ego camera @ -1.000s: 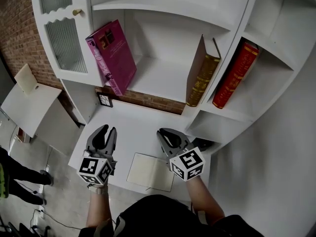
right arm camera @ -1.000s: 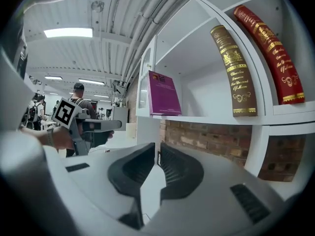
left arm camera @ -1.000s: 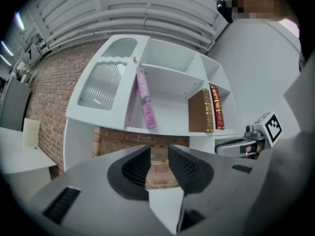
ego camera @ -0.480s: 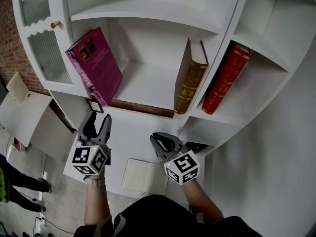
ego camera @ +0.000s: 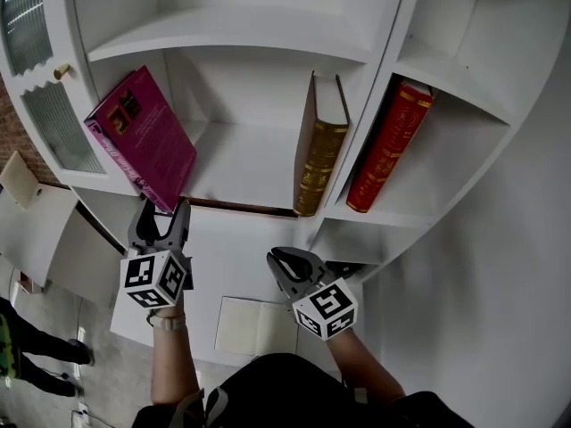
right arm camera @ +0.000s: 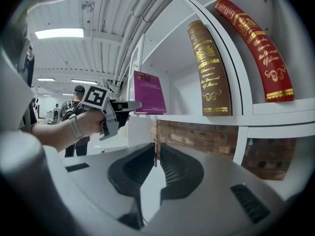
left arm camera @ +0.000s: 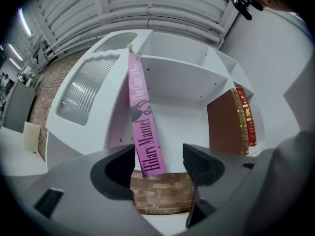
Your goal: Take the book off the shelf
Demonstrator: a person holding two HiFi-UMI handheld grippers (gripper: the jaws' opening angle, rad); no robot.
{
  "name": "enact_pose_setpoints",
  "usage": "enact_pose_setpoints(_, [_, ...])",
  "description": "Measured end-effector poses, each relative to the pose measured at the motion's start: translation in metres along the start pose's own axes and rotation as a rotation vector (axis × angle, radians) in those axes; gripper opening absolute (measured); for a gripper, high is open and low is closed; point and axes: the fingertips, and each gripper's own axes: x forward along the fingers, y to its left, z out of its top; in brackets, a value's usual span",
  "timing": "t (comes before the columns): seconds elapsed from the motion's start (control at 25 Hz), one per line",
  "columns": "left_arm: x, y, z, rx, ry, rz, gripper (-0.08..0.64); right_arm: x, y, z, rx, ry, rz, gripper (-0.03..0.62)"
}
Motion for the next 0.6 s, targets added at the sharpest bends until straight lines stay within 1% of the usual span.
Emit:
enact_pose_setpoints(0.32, [0.023, 0.013, 0.0, -0.002, -0.005, 0.04, 0.293, -0.003, -0.009, -0.008, 0.004, 0.019, -0.023, 0.023])
enact_pose_setpoints(0.52, [0.035, 0.017, -0.001, 0.004, -0.002, 0.042, 0.293, -0.004, -0.021, -0.012, 0.012, 0.026, -0.051, 0.023])
enact_pose_setpoints(0.6, [0.04, 0.017, -0.001, 0.011, 0.0, 0.045, 0.283, -0.003, -0.024, -0.013, 0.014, 0.028, -0.057, 0.023])
